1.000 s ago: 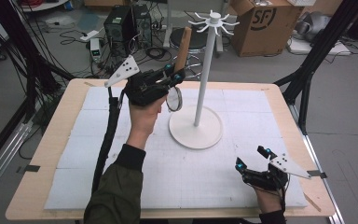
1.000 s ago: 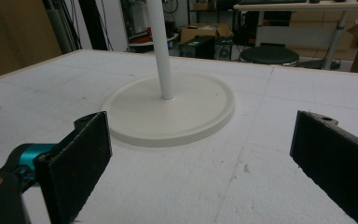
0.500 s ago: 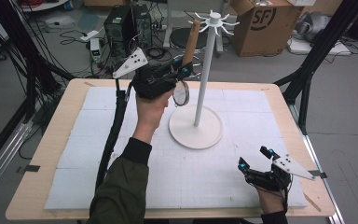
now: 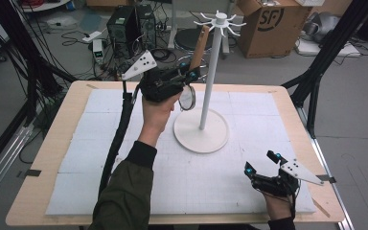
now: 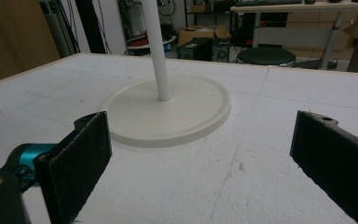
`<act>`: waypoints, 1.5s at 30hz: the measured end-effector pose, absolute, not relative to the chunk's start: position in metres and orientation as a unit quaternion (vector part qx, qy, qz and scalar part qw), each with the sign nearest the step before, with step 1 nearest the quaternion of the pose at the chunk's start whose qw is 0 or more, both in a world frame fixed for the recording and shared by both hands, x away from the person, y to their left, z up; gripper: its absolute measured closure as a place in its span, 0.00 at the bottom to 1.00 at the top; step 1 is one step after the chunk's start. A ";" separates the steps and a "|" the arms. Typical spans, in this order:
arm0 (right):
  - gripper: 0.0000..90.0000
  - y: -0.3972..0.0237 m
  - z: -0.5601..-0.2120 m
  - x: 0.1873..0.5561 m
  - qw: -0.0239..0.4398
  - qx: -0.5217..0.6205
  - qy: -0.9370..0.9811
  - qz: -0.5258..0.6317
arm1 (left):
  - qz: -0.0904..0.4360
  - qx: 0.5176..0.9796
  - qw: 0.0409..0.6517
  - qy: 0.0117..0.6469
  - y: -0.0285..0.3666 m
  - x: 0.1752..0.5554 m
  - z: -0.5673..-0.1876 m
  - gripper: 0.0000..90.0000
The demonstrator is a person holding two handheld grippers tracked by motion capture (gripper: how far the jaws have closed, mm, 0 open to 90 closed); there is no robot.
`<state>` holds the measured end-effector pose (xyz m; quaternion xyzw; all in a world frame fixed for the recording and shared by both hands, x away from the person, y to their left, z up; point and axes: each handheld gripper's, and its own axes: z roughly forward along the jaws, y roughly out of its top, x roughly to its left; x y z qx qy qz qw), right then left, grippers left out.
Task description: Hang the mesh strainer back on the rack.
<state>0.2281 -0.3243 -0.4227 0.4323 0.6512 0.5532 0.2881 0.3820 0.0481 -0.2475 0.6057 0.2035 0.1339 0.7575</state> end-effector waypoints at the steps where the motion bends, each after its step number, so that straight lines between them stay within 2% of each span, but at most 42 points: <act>1: 0.05 -0.324 -0.423 0.228 0.288 0.432 0.651 0.553 | 0.133 0.606 0.757 0.204 0.048 0.382 -0.248 0.77; 12: 0.05 -0.325 -0.423 0.228 0.287 0.432 0.653 0.552 | 0.111 0.602 0.762 0.212 0.046 0.387 -0.253 0.76; 17: 0.05 -0.325 -0.424 0.227 0.287 0.432 0.654 0.551 | 0.116 0.604 0.759 0.212 0.047 0.389 -0.253 0.75; 23: 0.05 -0.325 -0.424 0.227 0.288 0.431 0.654 0.550 | 0.131 0.603 0.753 0.230 0.050 0.389 -0.252 0.48; 29: 0.05 -0.325 -0.425 0.228 0.284 0.431 0.656 0.550 | 0.144 0.607 0.749 0.223 0.055 0.381 -0.253 0.45; 37: 0.05 -0.320 -0.424 0.226 0.289 0.428 0.660 0.546 | 0.138 0.614 0.742 0.230 0.085 0.359 -0.275 0.31; 45: 0.05 -0.317 -0.423 0.226 0.298 0.423 0.666 0.538 | 0.171 0.628 0.722 0.236 0.120 0.330 -0.293 0.29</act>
